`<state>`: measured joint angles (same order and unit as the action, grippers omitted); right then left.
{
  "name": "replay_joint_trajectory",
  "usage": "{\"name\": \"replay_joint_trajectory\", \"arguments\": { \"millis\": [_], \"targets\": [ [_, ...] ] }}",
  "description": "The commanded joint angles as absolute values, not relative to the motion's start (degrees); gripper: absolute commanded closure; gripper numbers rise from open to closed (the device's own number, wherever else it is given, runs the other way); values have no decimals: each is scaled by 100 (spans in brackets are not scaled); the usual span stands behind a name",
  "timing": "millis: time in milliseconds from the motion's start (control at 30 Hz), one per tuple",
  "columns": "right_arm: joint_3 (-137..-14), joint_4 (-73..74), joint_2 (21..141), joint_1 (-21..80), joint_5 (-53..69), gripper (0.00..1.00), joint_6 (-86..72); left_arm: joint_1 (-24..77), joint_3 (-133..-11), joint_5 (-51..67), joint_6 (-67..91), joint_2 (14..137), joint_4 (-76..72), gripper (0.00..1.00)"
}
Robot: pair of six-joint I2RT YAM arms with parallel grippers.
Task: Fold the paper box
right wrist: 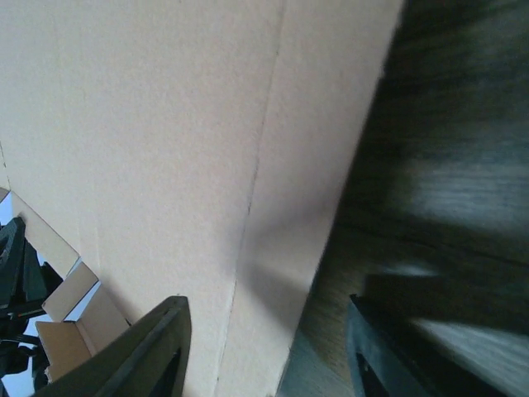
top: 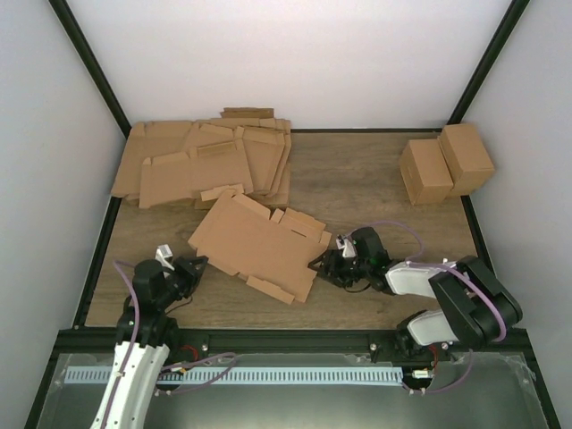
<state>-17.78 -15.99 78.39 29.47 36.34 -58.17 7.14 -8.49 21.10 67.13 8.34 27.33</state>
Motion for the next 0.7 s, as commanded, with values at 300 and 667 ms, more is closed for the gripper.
{"name": "replay_joint_trajectory", "arguments": {
  "millis": [300,667],
  "targets": [
    [-2244,-1869,8029,3016,3715,83,-5965,721,-683,2303,6699,810,2882,95],
    [-2914,538,6886,3015,2568,99,-4458,721,-2097,1237,5388,1683,3631,3]
  ]
}}
